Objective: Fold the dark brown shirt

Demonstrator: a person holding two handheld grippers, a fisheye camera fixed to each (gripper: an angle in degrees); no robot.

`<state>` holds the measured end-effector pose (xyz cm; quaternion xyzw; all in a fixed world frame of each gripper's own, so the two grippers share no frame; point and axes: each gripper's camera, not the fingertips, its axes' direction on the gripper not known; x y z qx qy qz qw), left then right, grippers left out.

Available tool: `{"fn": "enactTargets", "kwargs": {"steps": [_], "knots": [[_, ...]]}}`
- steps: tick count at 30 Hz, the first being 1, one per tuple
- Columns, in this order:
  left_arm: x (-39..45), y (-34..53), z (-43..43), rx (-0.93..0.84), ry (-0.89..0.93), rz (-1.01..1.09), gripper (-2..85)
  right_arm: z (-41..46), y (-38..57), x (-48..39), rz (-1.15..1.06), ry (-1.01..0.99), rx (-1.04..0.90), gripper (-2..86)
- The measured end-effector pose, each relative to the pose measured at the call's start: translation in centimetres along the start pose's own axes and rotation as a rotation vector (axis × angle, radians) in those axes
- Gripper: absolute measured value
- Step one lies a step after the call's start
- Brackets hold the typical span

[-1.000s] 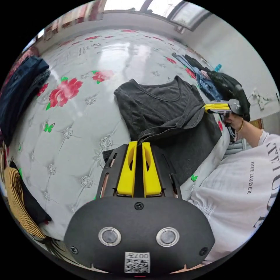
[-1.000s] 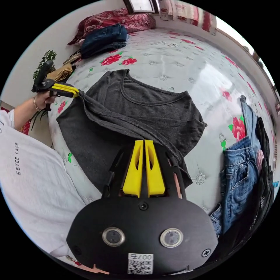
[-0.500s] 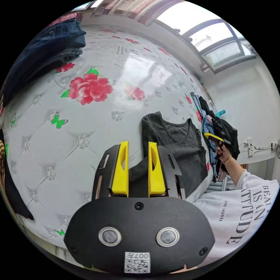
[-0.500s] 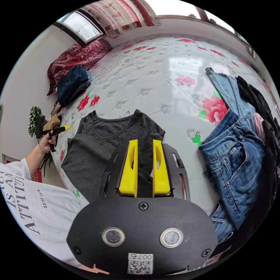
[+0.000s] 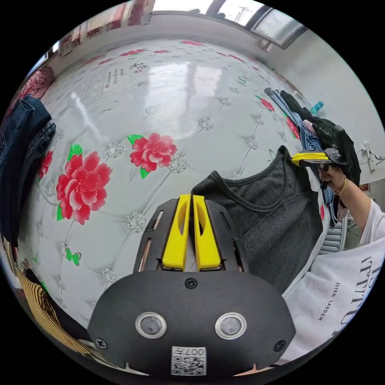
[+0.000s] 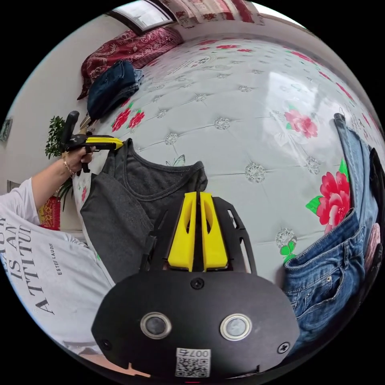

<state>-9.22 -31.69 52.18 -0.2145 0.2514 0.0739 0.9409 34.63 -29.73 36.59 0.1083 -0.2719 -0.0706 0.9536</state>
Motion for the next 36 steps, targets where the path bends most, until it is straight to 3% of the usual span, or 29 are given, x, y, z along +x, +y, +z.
{"fn": "enactTargets", "kwargs": {"steps": [2, 6, 11, 14, 19, 22, 23, 31, 34, 36], "knots": [[-1.2, 0.4, -0.2, 0.002, 0.102, -0.033, -0.7, -1.2, 0.6, -0.1, -0.006, -0.023, 0.047, 0.1], [-2.4, 3.4, -4.3, 0.176, 0.270, 0.025, -0.9, -5.3, 2.6, -1.8, -0.071, -0.089, 0.123, -0.1], [-0.6, 9.4, -9.7, 0.228, 0.301, 0.201, -1.0, -9.7, 7.6, -7.2, -0.211, -0.105, 0.148, -0.2], [1.7, 14.4, -11.4, 0.207, 0.322, 0.298, -1.0, -10.0, 11.9, -11.2, -0.267, -0.058, 0.089, -0.2], [4.5, 21.4, -7.0, -0.019, 0.224, 0.295, -0.9, -3.6, 18.3, -16.2, -0.286, 0.049, -0.117, -0.2], [4.5, 24.3, -1.2, -0.129, 0.195, 0.184, -0.8, 2.7, 20.6, -16.6, -0.226, 0.053, -0.236, -0.2], [4.1, 25.0, -0.7, -0.092, 0.218, 0.135, -0.7, 4.2, 21.0, -16.7, -0.204, 0.060, -0.253, -0.2], [1.9, 28.0, -5.0, 0.055, 0.278, -0.051, 5.5, 0.7, 21.7, -17.2, -0.114, 0.065, -0.144, -0.1], [0.8, 32.4, -7.5, 0.234, 0.227, -0.314, 6.3, -0.7, 22.3, -18.4, -0.098, 0.150, -0.092, 0.1], [-0.4, 36.6, -7.5, 0.329, 0.273, -0.606, 7.8, -0.6, 22.5, -19.7, -0.081, 0.176, -0.041, 0.1]]}}
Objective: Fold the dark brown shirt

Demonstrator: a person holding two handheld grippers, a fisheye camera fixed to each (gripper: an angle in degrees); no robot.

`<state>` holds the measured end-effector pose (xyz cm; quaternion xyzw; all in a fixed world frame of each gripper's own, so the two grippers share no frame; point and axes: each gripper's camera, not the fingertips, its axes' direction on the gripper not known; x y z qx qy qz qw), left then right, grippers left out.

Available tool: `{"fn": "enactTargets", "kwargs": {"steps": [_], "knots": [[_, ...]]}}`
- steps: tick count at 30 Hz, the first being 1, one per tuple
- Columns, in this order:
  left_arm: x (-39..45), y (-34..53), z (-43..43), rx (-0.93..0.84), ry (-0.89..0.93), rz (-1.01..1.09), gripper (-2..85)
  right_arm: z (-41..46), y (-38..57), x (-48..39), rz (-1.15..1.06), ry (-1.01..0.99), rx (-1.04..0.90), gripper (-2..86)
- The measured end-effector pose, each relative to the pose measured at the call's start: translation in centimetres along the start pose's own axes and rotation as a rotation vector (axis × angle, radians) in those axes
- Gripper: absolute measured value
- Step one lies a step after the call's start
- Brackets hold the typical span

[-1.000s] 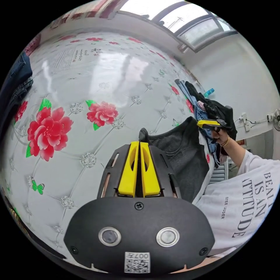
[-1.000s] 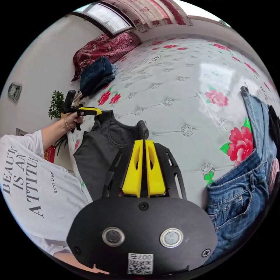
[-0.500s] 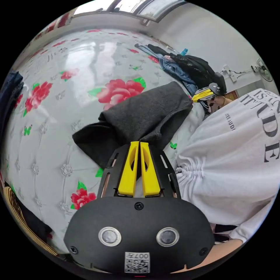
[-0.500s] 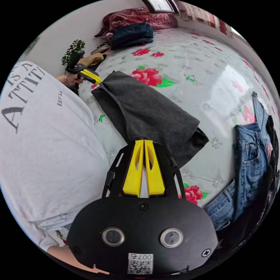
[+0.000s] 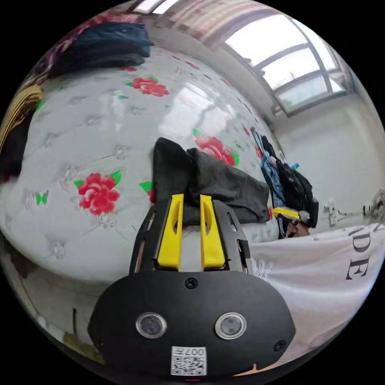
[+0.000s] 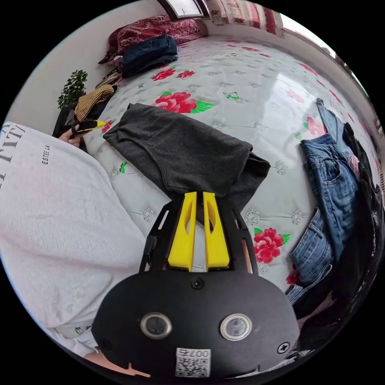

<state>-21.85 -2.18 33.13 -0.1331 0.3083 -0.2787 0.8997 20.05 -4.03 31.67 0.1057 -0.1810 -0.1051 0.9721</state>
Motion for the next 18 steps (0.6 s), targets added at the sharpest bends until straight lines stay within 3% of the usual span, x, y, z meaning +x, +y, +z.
{"fn": "enactTargets", "kwargs": {"steps": [3, 6, 9, 12, 15, 18], "knots": [[-3.5, 2.8, 1.0, 0.019, 0.164, -0.308, 13.9, 0.8, -0.3, -1.7, 0.044, -0.082, 0.063, -0.1], [-4.9, 4.2, 2.6, 0.043, 0.255, -0.478, 18.9, 1.7, -0.8, -3.4, 0.054, -0.175, 0.094, -0.2], [-4.9, 3.9, 3.1, 0.097, 0.276, -0.522, 20.7, 1.8, -1.0, -5.4, 0.001, -0.183, 0.100, -0.3], [-4.5, 2.8, 4.9, 0.044, 0.365, -0.513, 21.4, 1.4, -0.6, -6.4, -0.038, -0.156, 0.113, -0.3], [-4.1, 2.2, 5.8, 0.017, 0.236, -0.487, 18.1, 1.0, 0.3, -6.3, -0.027, -0.160, 0.139, -0.3], [-4.8, 2.8, 6.3, 0.060, 0.254, -0.553, 14.6, 0.9, 1.6, -5.8, 0.013, -0.187, 0.166, -0.3]]}}
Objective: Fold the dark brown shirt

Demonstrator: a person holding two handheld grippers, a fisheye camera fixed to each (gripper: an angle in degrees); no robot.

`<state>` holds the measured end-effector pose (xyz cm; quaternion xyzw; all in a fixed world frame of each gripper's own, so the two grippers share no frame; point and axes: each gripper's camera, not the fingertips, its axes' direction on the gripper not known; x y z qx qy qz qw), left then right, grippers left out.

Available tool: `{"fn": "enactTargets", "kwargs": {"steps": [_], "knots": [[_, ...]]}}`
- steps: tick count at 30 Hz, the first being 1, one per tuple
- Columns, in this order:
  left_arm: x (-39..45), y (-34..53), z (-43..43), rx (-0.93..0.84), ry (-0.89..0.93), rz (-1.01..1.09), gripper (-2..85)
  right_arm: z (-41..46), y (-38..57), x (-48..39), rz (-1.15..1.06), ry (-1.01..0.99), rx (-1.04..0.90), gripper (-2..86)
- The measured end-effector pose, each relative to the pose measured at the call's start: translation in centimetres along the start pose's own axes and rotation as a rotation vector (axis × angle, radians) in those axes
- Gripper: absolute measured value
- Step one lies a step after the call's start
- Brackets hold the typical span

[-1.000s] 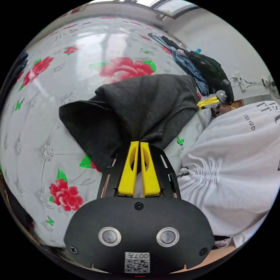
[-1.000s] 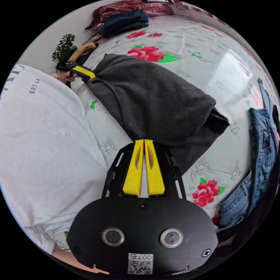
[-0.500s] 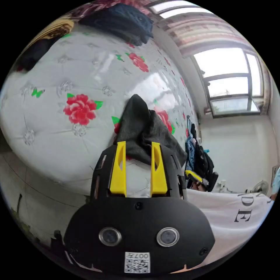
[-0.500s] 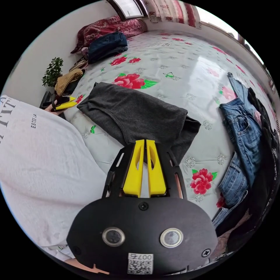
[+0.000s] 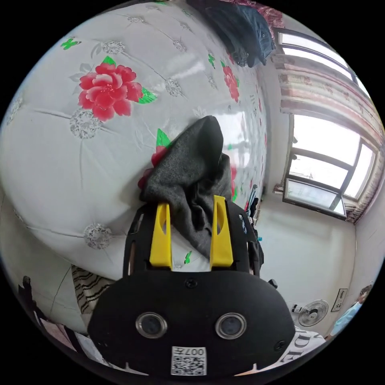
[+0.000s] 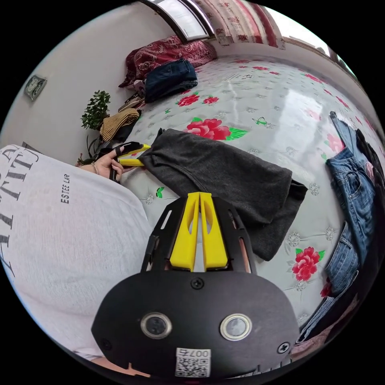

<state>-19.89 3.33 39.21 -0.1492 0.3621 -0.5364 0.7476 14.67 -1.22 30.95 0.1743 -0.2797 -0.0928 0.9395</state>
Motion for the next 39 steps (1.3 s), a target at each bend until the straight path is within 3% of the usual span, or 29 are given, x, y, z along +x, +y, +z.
{"fn": "enactTargets", "kwargs": {"steps": [8, 13, 17, 22, 25, 27, 30, 33, 36, 39], "knots": [[0.8, 1.7, 0.7, 0.068, 0.017, 0.083, 17.0, -0.2, 3.5, 0.7, 0.050, -0.031, 0.028, -0.3], [0.4, 2.3, 1.5, 0.096, -0.110, 0.042, 9.1, -0.7, 4.7, 1.6, 0.080, -0.064, 0.052, -0.3], [-1.7, 2.6, 1.1, 0.124, 0.032, -0.059, 5.1, -1.9, 5.5, 2.3, 0.093, -0.050, 0.081, -0.3], [5.0, 3.7, 0.6, 0.108, 0.017, 0.239, 4.6, -3.0, 7.3, 3.8, 0.142, -0.022, 0.100, -0.3], [14.3, 6.1, 2.1, 0.028, -0.050, 0.626, 4.5, -3.9, 8.7, 5.3, 0.198, -0.023, 0.130, -0.3], [22.0, 10.9, 5.5, -0.083, -0.142, 1.017, 4.6, -4.8, 10.0, 6.7, 0.252, -0.017, 0.165, -0.3], [26.5, 18.6, 11.7, -0.286, -0.188, 1.394, 4.7, -5.6, 11.8, 9.0, 0.348, -0.030, 0.223, -0.2], [25.5, 23.6, 19.5, -0.514, -0.247, 1.483, 6.5, -5.6, 13.6, 11.7, 0.455, -0.039, 0.283, 0.1], [22.4, 24.1, 25.3, -0.687, -0.397, 1.399, 9.9, -4.7, 14.9, 14.8, 0.560, -0.081, 0.290, 1.2], [21.4, 22.7, 23.6, -0.729, -0.286, 1.338, 11.1, -4.5, 15.9, 17.2, 0.616, -0.141, 0.324, 3.1]]}}
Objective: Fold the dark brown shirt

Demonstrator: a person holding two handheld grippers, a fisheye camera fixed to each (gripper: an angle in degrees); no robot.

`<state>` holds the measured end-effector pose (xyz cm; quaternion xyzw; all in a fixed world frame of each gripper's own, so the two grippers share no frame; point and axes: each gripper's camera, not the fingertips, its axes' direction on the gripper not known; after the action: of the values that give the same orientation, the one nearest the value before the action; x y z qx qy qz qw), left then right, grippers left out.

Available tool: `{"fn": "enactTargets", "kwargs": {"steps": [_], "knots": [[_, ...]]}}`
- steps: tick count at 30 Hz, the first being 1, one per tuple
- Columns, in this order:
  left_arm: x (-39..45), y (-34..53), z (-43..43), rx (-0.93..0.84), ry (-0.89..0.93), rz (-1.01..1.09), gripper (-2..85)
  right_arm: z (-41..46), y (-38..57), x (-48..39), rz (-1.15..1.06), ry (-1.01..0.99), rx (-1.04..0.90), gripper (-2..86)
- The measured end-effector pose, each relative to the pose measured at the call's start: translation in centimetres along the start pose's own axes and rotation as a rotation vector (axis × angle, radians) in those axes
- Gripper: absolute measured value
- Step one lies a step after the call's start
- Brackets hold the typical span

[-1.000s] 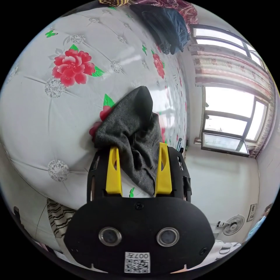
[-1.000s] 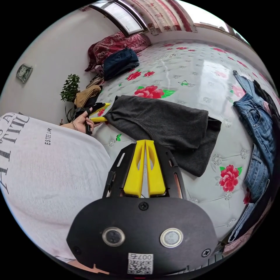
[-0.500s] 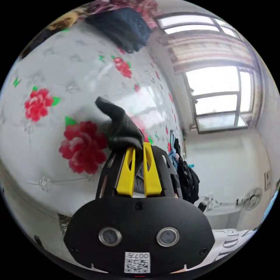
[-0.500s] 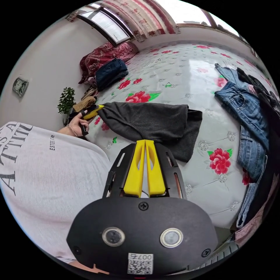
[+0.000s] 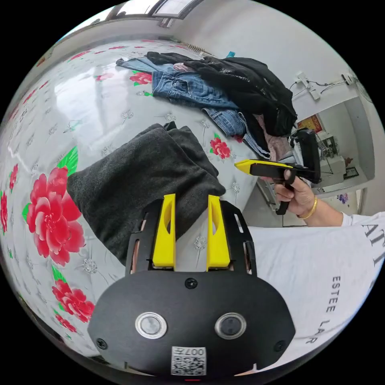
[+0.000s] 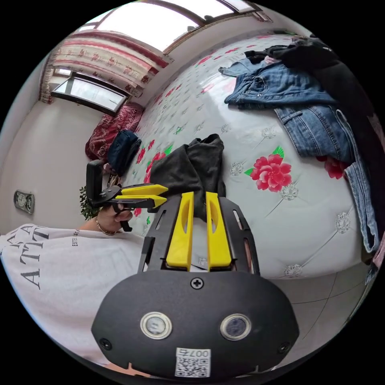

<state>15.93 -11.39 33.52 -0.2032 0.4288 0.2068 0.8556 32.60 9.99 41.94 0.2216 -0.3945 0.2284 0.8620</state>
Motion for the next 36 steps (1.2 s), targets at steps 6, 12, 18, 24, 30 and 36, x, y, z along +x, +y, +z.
{"fn": "enactTargets", "kwargs": {"steps": [6, 12, 18, 24, 30, 36], "knots": [[-4.6, 5.2, -5.5, 0.169, -0.055, -0.241, 10.7, 0.6, -2.2, 4.7, 0.078, -0.075, -0.011, 6.6], [-9.7, 7.1, -4.4, 0.136, 0.017, -0.430, 14.4, 4.2, -7.3, 7.8, 0.058, -0.153, -0.120, 8.8], [-11.4, 5.3, -0.8, 0.026, 0.058, -0.412, 11.5, 7.7, -11.3, 8.6, 0.049, -0.227, -0.207, 7.5], [-12.8, 4.8, -2.0, 0.026, 0.163, -0.414, 6.7, 5.9, -12.7, 8.0, 0.092, -0.249, -0.152, 4.8], [-13.5, 6.4, -8.5, 0.122, 0.206, -0.353, 6.2, 6.7, -15.0, 0.6, 0.026, -0.240, -0.172, 3.5], [-18.8, 14.0, -21.5, 0.254, 0.090, -0.351, 5.9, 15.3, -21.7, -13.6, -0.144, -0.350, -0.269, 2.8]]}}
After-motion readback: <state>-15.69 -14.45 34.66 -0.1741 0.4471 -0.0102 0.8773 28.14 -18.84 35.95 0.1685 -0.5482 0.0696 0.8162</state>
